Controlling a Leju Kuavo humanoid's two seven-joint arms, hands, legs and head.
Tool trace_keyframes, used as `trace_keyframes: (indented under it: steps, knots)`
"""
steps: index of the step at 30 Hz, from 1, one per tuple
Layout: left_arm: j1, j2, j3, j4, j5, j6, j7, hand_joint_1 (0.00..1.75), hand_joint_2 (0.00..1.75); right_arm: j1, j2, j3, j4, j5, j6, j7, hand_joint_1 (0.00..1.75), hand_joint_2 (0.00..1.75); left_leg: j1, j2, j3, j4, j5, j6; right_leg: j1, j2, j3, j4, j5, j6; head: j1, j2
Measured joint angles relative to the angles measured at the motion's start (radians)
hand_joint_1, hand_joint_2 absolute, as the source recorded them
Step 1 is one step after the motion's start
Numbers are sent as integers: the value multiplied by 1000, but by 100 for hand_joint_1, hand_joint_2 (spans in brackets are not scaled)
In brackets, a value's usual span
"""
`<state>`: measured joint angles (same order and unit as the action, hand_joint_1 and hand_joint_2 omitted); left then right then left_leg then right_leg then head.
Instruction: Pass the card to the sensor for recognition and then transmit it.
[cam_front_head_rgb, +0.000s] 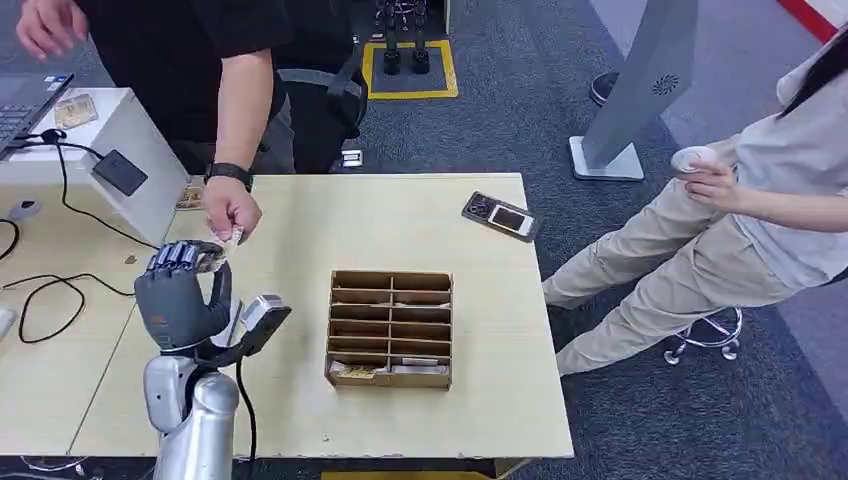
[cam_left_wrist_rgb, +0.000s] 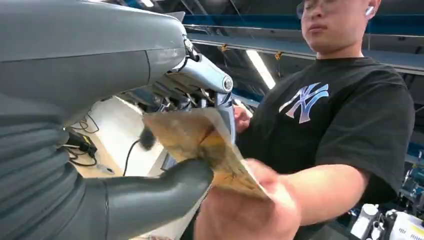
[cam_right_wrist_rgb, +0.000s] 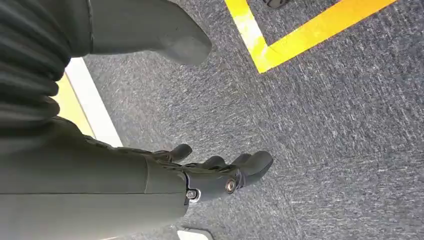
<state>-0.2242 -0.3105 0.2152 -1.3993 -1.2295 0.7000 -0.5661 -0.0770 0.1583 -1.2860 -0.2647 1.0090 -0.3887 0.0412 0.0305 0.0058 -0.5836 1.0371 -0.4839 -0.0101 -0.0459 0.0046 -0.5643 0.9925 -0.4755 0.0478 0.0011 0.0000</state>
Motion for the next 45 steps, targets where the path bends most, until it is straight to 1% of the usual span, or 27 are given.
trace_keyframes:
  steps: [5,15,20,24,27,31,33,35,36,40,43,45]
  knots:
    - [0,0,0,2,0,0,-11,175,175,0,0,0,0,2,0,0,0,175,0,0,0,0,0,0,0,0,0,0,0,0,0,0]
    - [1,0,6,2,38,0,-47,175,175,0,-2,3,0,3,0,0,0,175,0,0,0,0,0,0,0,0,0,0,0,0,0,0]
    - [4,0,26,2,23,0,-54,175,175,0,-2,3,1,2,0,5,0,175,0,0,0,0,0,0,0,0,0,0,0,0,0,0]
    - [11,0,79,2,0,0,-71,175,175,1,-2,3,1,-1,0,8,0,175,0,0,0,0,0,0,0,0,0,0,0,0,0,0]
    - [20,-4,164,6,-28,0,-93,175,175,2,-2,4,1,-7,-1,9,0,175,0,0,0,0,0,0,0,0,0,0,0,0,0,0]
    - [37,-6,260,28,-68,0,-94,175,175,2,-2,3,1,-22,-4,9,0,175,0,0,0,0,0,0,0,0,0,0,0,0,0,0]
    - [47,-5,287,46,-92,0,-45,175,175,2,-2,2,5,-21,-19,-3,0,175,0,0,-1,0,0,0,0,0,0,0,0,0,0,0]
    - [71,-1,289,55,-104,0,30,175,175,2,-2,-7,8,-8,-19,-6,0,175,0,0,-1,0,0,0,0,0,0,0,0,0,0,0]
    - [83,0,289,62,-123,0,50,175,175,3,-2,-10,8,-1,-18,-2,0,175,0,0,-1,0,0,0,0,0,0,0,0,0,0,0]
    - [113,2,299,105,-187,0,87,175,175,2,-2,-24,8,2,-15,8,0,175,0,0,-1,0,0,0,0,-1,0,0,-1,0,0,0]
    - [131,4,299,132,-200,0,116,175,175,4,-2,-29,8,2,-15,8,0,175,0,0,-1,0,0,0,0,-1,0,0,-1,0,0,0]
    - [140,5,299,145,-209,0,119,175,175,4,-2,-29,8,3,-15,8,0,175,0,0,-1,0,0,0,0,-1,0,0,-1,0,0,0]
